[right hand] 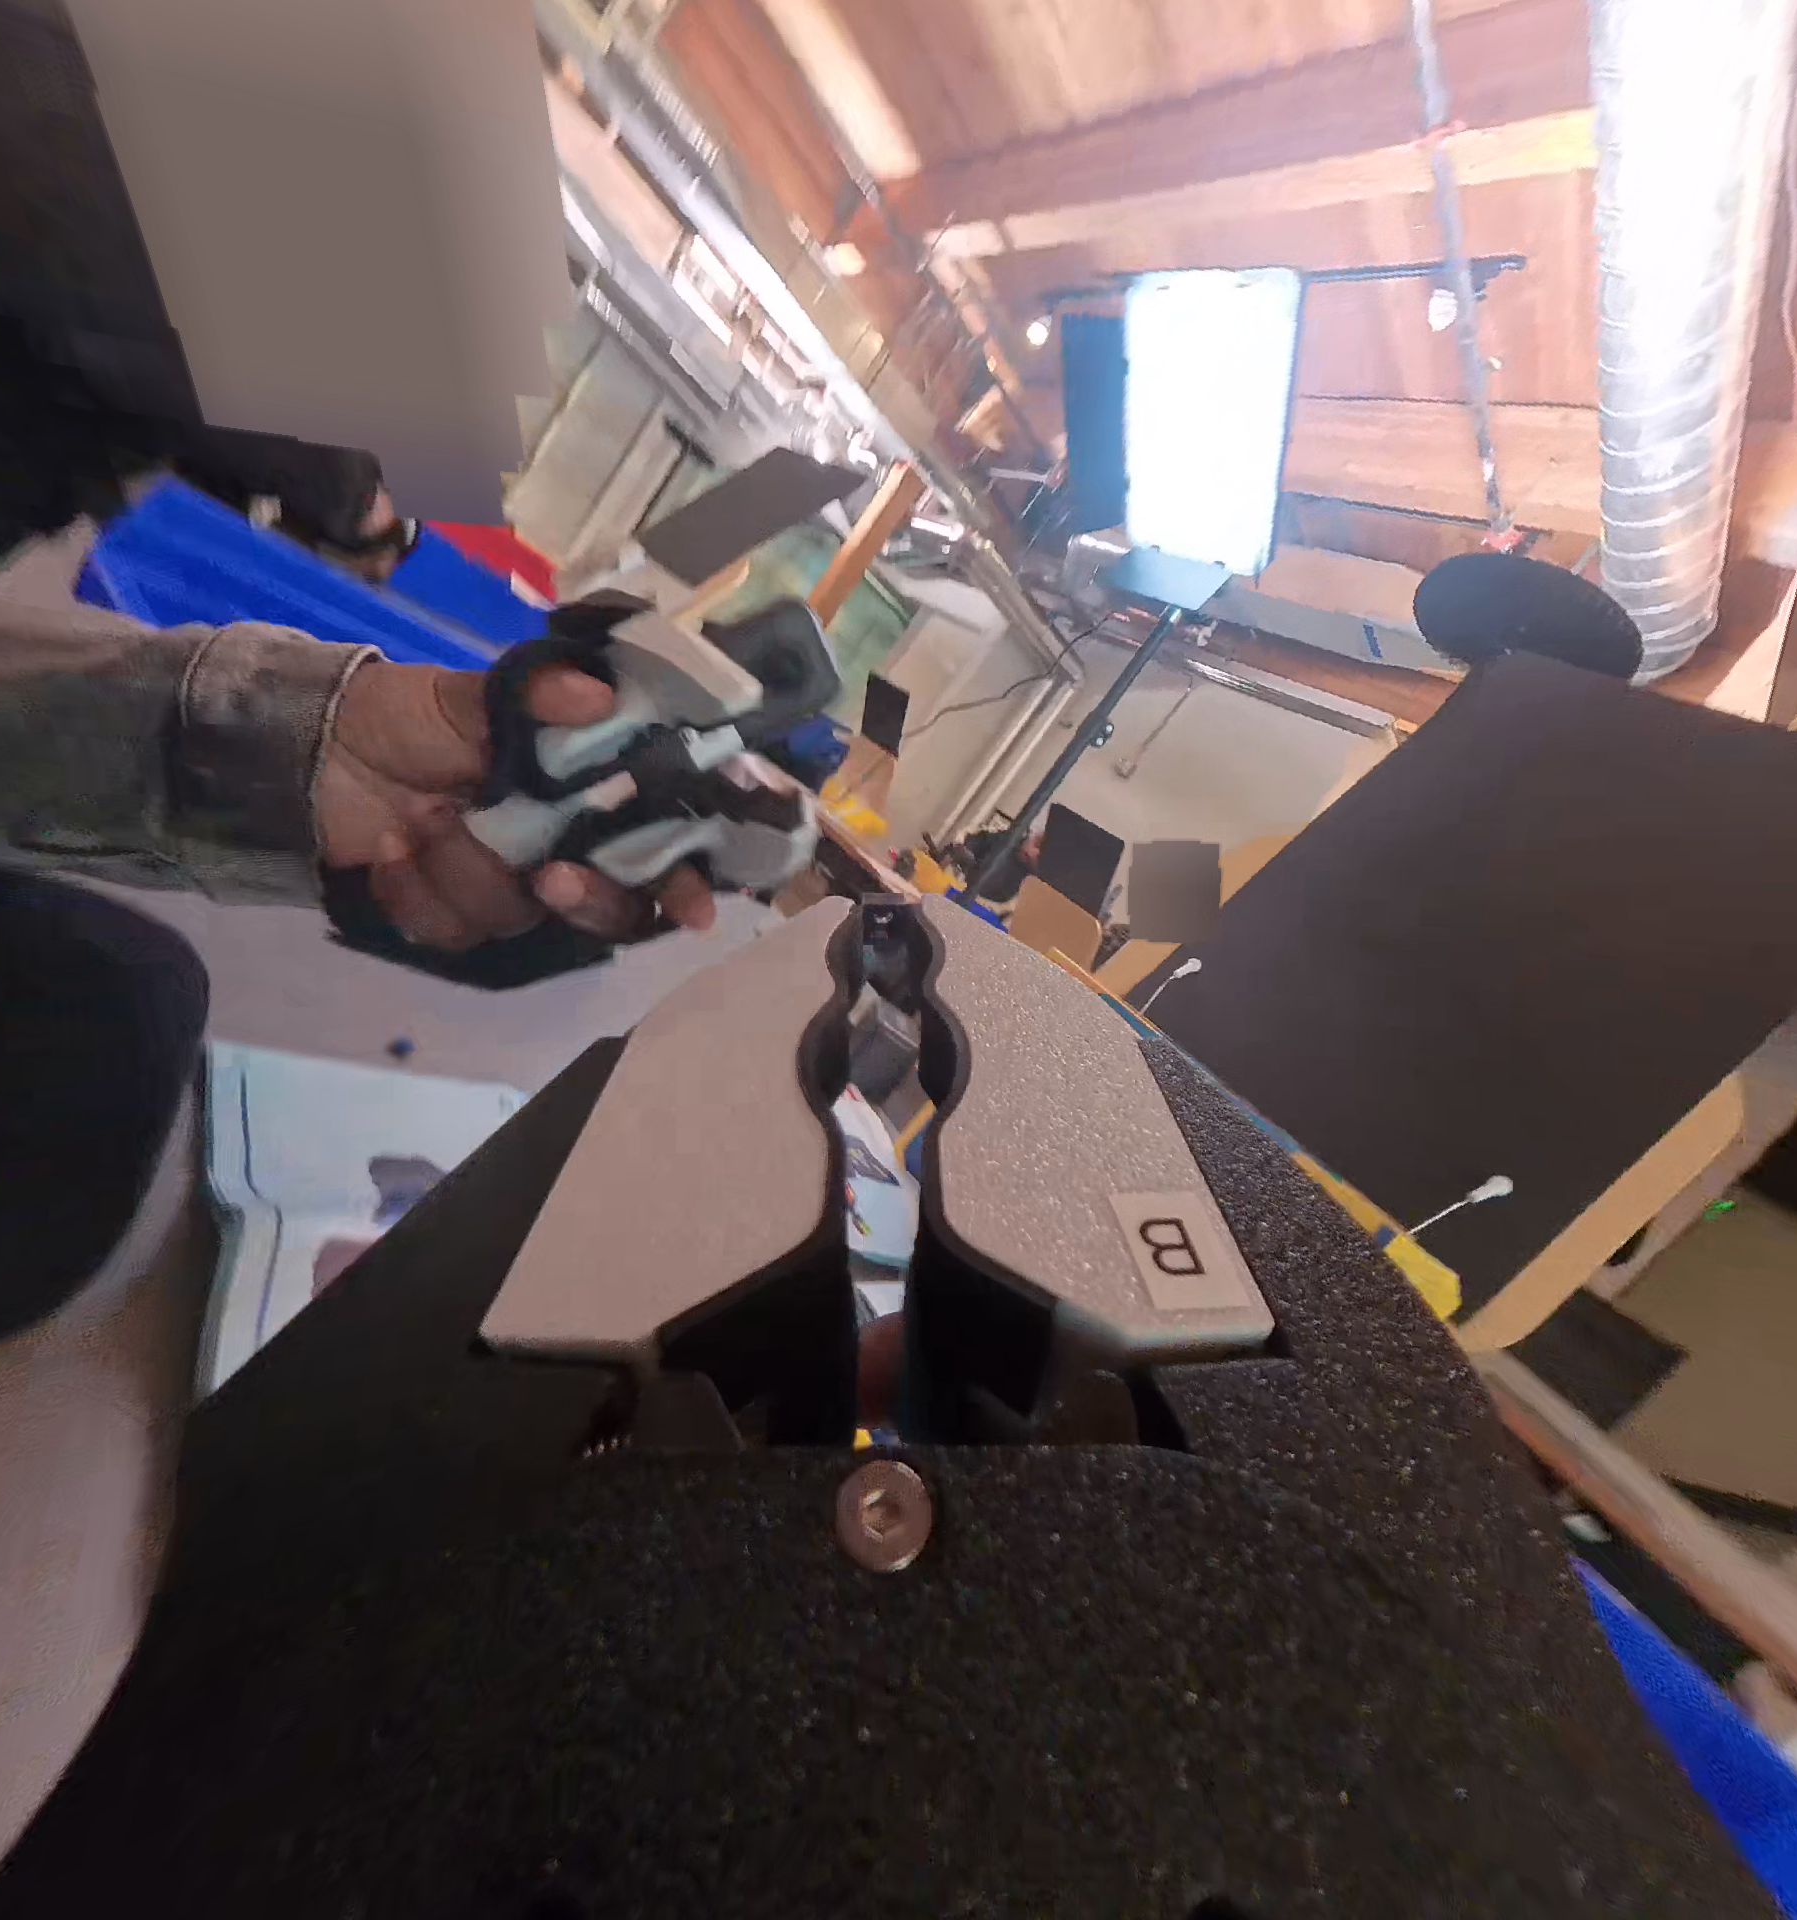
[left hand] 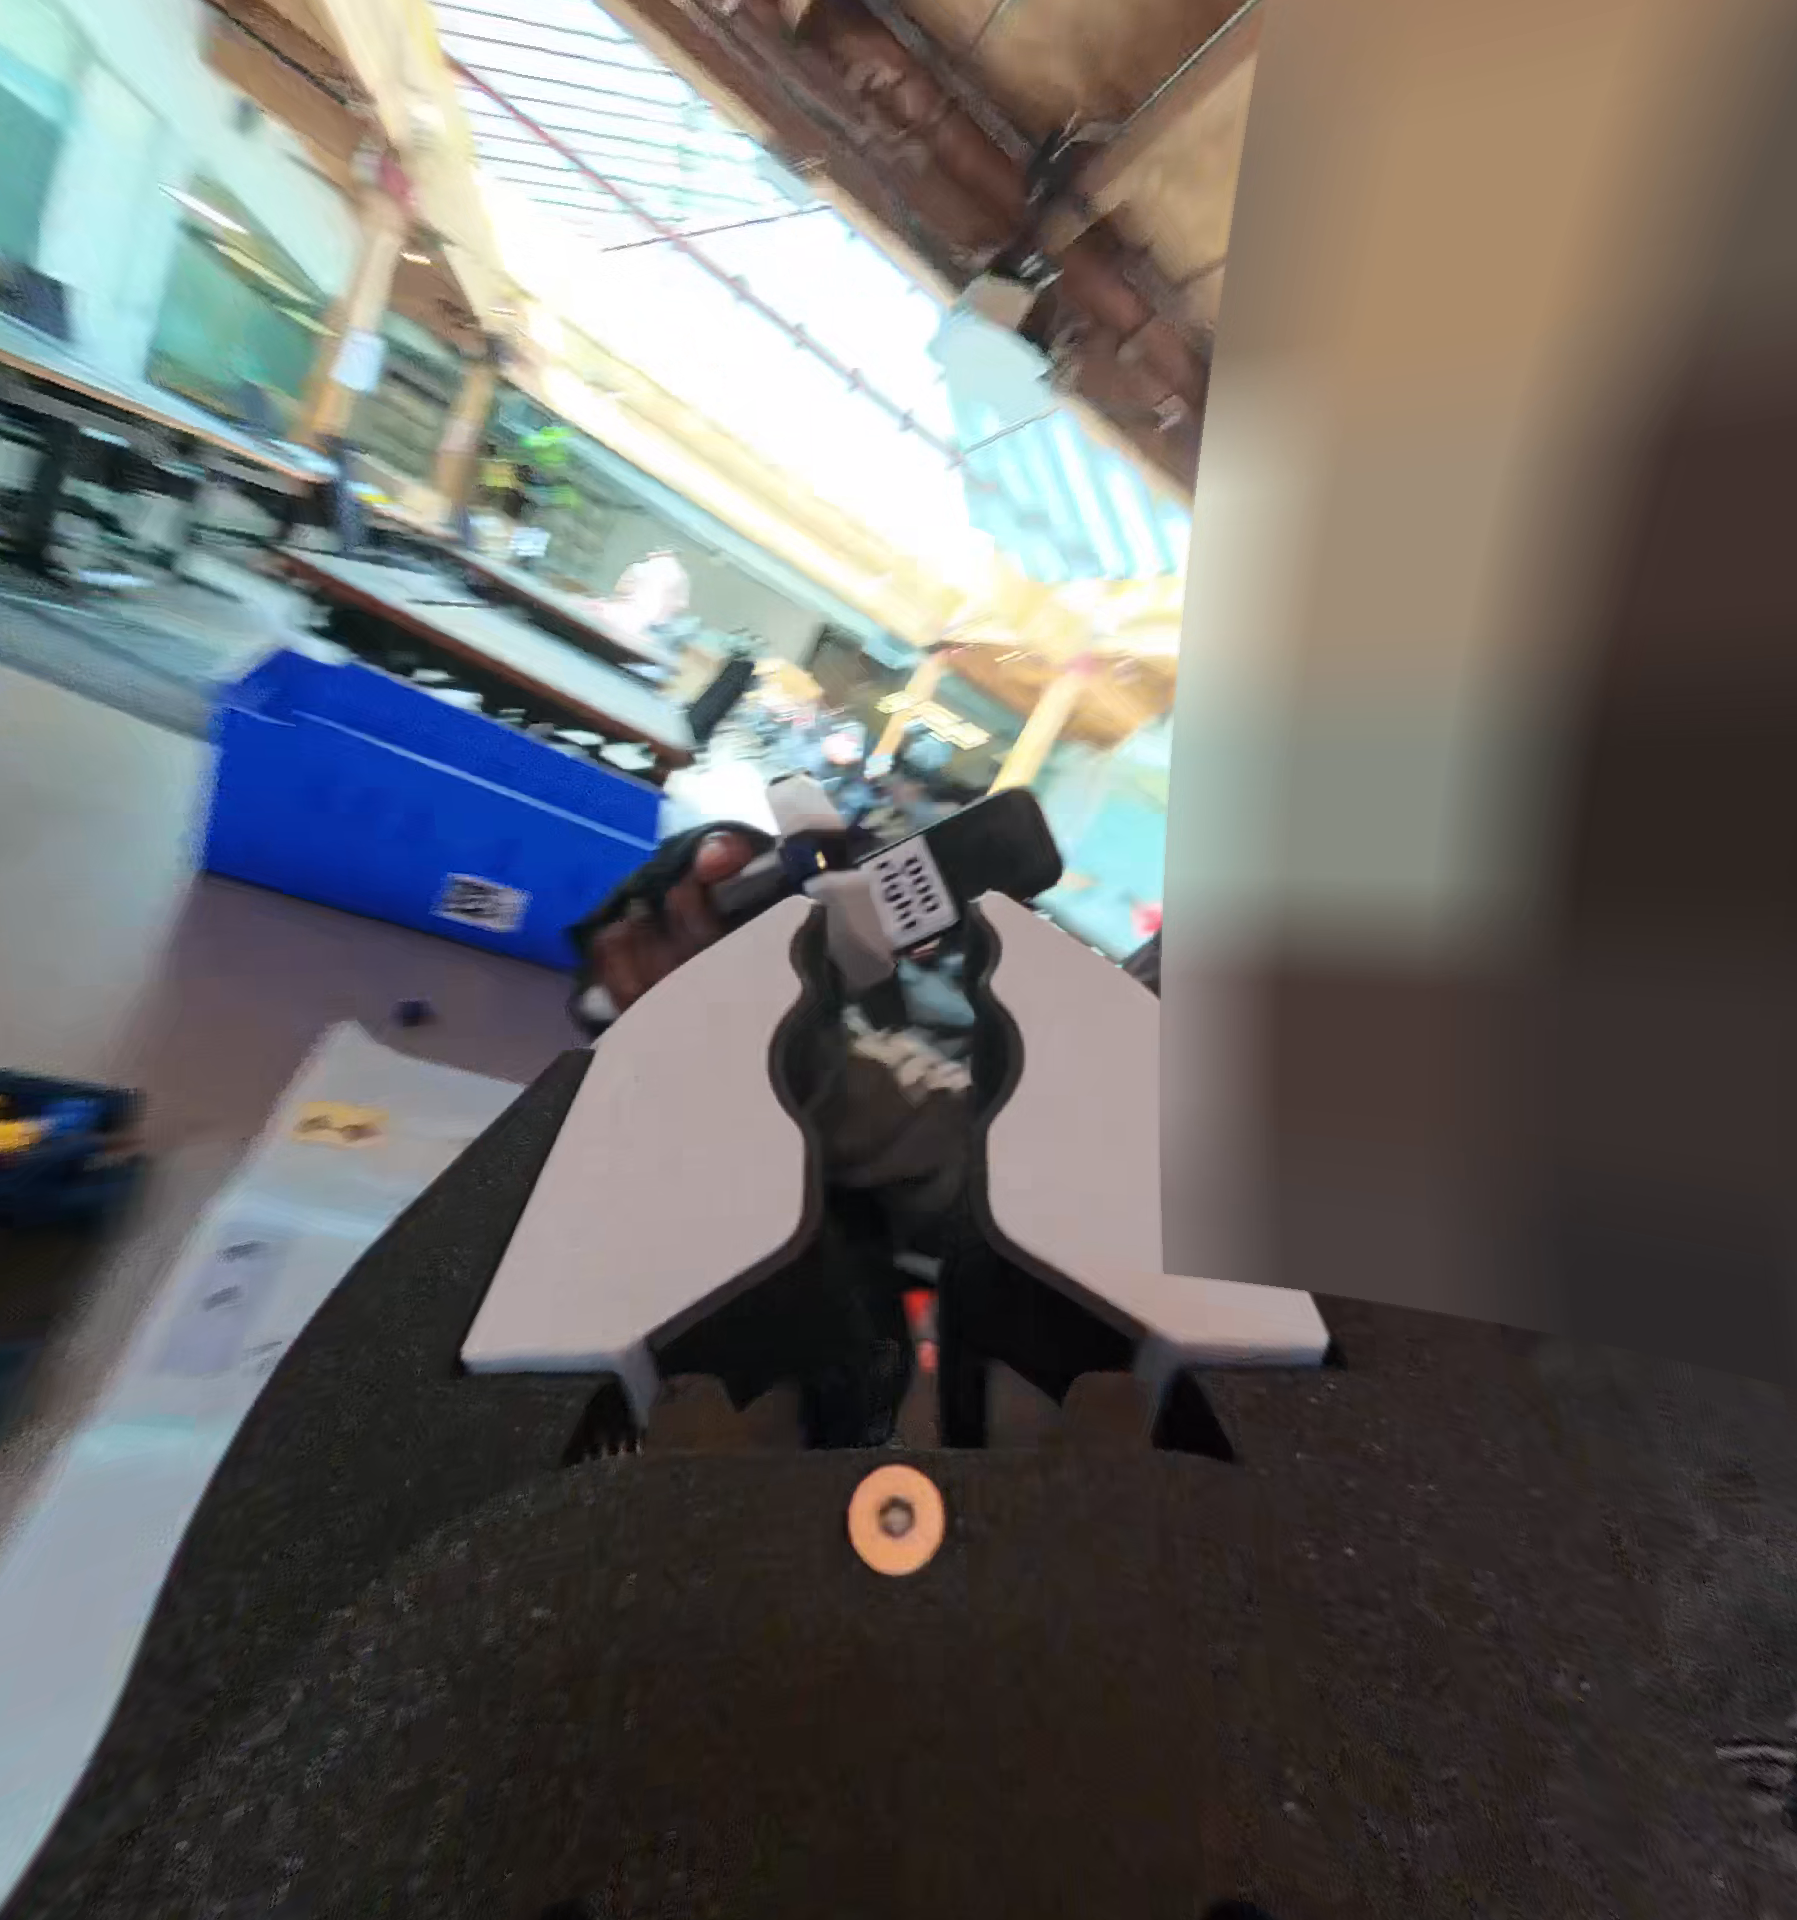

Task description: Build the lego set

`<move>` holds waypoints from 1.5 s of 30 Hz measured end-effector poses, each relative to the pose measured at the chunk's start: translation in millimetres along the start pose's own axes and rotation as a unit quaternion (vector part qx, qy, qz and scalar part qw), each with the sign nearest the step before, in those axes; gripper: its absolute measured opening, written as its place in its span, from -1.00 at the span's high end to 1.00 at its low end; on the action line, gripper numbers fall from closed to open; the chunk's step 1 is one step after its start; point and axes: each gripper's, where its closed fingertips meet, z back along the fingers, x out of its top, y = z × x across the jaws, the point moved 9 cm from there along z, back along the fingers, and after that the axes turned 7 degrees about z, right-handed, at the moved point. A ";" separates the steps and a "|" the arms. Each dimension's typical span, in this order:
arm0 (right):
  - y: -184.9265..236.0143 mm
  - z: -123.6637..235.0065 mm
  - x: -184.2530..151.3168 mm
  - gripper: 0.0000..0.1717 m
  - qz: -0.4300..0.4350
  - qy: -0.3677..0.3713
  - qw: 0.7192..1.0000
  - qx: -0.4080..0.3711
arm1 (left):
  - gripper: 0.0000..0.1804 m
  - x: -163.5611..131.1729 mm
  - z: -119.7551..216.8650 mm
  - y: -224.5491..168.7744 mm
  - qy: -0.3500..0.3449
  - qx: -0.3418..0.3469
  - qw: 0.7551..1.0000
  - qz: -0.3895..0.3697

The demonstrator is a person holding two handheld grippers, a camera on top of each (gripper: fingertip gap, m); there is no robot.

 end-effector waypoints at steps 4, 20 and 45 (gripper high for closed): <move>-15.6 7.9 -1.9 0.92 -0.078 -0.031 0.996 -0.023 | 0.81 18.2 54.4 -38.4 0.091 0.351 0.917 -0.168; -11.9 1.1 -5.3 0.92 -0.088 -0.019 0.996 -0.002 | 0.81 -49.3 128.2 7.6 0.357 0.574 0.734 0.067; 0.9 -11.5 -5.1 0.91 -0.147 -0.042 0.984 0.095 | 0.93 -27.6 80.2 -24.3 -0.050 0.233 0.971 0.007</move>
